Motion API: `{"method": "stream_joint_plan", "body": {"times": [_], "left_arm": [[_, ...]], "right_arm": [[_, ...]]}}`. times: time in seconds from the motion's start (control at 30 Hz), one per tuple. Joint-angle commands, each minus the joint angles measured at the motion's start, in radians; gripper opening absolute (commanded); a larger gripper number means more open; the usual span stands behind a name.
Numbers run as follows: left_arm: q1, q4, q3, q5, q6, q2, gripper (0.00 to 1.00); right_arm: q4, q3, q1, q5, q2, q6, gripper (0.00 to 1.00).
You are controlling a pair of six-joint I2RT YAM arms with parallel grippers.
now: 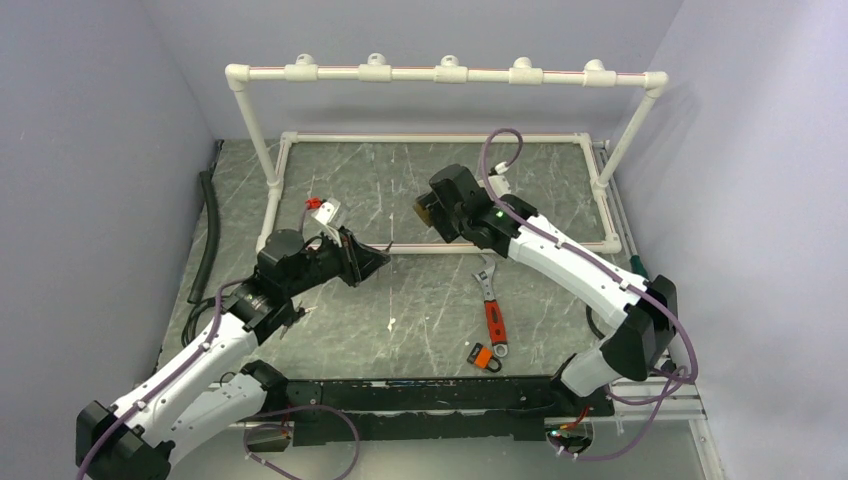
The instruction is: Unlock with the key
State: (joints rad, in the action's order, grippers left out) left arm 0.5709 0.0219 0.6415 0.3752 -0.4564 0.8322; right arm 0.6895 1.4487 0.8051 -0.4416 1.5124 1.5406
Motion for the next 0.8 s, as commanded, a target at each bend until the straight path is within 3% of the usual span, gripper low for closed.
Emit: {"method": "stream_joint_plan", "body": {"times": [0.0,0.23,0.77], "left_arm": [[-0.003,0.021,0.022,0.008,0.043,-0.015,0.0],[-0.003,0.059,0.024,0.064,0.067,-0.034,0.0],[-0.003,0.087,-0.003,0.047,0.059,-0.037,0.0]], "right_arm": [[-0.178,-0.061,0.005,0.134,-0.07,-0.027,0.0],[-0.269,-0.118,0.011,0.279,-0.091,-0.023,0.0],[-0.328,-0.124,0.012,0.346,-0.094,-0.017,0.0]]}}
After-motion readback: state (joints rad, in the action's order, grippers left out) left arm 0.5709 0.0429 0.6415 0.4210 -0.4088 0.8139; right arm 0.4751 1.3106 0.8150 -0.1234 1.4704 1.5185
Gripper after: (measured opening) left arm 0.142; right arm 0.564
